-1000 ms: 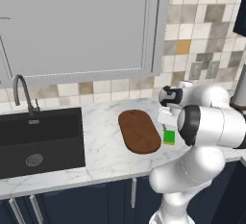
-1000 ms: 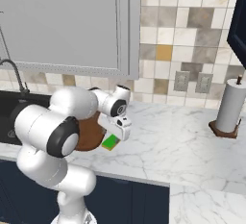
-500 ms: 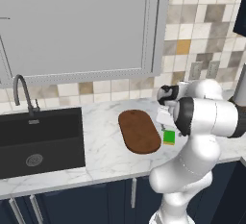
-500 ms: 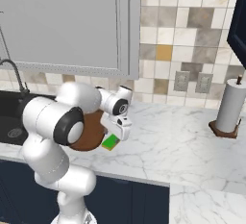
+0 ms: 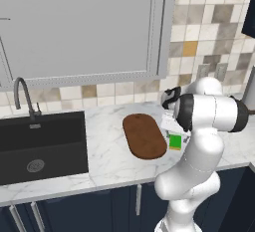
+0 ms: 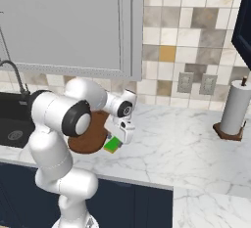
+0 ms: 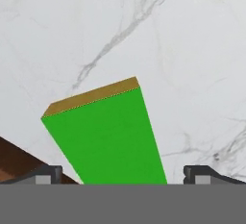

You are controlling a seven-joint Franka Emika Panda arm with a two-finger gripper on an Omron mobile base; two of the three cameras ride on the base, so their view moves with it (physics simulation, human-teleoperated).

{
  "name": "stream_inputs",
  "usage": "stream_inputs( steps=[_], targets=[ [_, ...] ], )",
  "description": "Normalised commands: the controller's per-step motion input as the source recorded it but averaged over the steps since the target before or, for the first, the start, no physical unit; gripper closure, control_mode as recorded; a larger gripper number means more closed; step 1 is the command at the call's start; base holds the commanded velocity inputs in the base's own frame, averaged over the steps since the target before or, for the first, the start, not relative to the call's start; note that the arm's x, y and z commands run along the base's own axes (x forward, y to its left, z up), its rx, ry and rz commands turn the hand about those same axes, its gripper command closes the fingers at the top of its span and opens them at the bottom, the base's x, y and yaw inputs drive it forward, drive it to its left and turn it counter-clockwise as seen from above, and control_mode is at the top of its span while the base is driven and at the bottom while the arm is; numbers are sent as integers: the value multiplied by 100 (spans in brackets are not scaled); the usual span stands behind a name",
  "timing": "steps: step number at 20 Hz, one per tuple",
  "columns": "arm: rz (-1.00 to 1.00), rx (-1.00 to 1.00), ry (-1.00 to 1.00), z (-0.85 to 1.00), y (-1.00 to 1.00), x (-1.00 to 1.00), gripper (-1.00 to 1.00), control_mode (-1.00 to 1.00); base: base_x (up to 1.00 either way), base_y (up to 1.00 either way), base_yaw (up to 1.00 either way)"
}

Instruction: Pick up the sponge from the counter and clean the cutting board by briefly scrubbing or pressing down on the cutting board. Once finished, release the sponge.

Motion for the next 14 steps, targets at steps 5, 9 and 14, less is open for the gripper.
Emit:
stream_inputs(
  steps=[5,9,14],
  targets=[
    [0,0,6,-22,0,0,-100,-100,0,0,0],
    [0,0,2,-15,-8,0,-100,-100,0,0,0],
    [0,0,2,-12,0,0,-100,-100,0,0,0]
  ],
)
